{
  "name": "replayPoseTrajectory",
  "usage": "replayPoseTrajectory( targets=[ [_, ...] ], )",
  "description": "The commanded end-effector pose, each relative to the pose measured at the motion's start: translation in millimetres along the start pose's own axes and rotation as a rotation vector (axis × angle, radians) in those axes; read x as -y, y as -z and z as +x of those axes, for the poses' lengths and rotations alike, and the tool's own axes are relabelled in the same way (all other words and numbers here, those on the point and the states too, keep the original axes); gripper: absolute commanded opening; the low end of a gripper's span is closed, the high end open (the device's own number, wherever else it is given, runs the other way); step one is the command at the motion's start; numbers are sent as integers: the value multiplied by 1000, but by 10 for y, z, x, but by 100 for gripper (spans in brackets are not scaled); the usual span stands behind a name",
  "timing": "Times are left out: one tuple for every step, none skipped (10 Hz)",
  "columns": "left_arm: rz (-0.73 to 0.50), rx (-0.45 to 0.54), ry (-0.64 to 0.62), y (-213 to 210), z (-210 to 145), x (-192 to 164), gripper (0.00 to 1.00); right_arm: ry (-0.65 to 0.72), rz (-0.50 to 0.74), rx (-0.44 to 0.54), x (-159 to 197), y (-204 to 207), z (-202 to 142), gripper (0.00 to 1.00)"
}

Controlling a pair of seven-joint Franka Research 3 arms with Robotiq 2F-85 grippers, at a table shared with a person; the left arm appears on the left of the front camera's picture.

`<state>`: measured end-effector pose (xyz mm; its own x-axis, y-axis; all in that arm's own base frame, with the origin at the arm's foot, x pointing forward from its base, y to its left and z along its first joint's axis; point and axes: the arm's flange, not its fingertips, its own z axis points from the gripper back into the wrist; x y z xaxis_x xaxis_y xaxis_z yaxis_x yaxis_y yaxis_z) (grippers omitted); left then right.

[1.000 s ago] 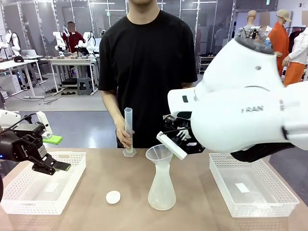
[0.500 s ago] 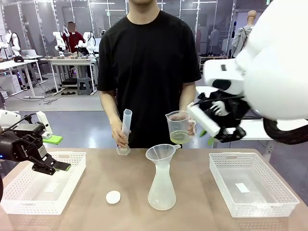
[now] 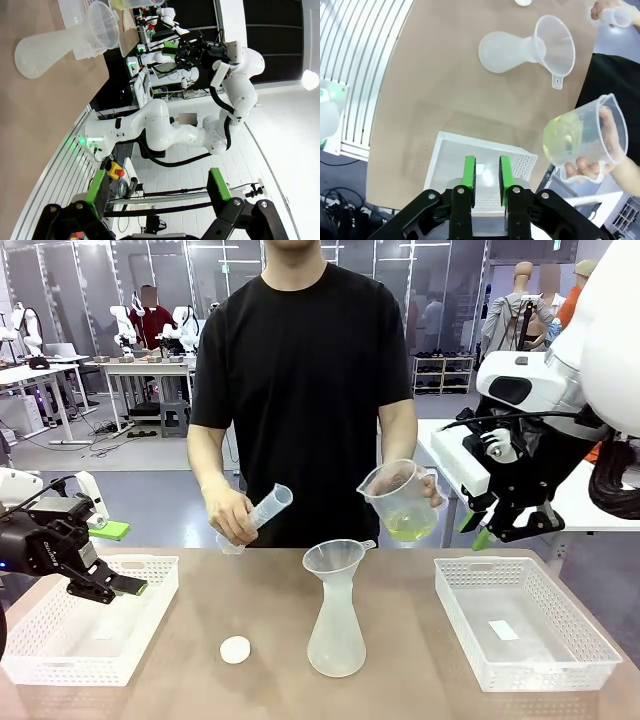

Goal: Prepare the solutions needed for the experiment.
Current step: Once the solution is in the Big flask , pick up the Plastic Funnel and place it back into the right Organizing basket.

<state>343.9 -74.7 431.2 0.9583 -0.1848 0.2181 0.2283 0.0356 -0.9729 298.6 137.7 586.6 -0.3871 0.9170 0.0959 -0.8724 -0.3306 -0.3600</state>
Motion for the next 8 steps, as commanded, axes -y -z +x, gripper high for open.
replayPoseTrajectory(
  targets=[
    [-1,2,2,5,5,41,100,-37,-4,-9,47,41,15,26],
    [-1,2,2,5,5,41,100,-37,-4,-9,47,41,15,26],
    [-1,2,2,5,5,41,100,-9,2,-1,6,12,20,27],
    [-1,2,2,5,5,41,100,339,56,80,16,80,-267,27],
    [-1,2,2,5,5,41,100,602,99,253,-122,86,-586,27],
    [-1,2,2,5,5,41,100,883,153,362,-213,127,-871,27],
    [-1,2,2,5,5,41,100,1100,211,459,-273,213,-1089,27],
    [-1,2,2,5,5,41,100,1286,294,546,-300,301,-1225,27]
  ],
)
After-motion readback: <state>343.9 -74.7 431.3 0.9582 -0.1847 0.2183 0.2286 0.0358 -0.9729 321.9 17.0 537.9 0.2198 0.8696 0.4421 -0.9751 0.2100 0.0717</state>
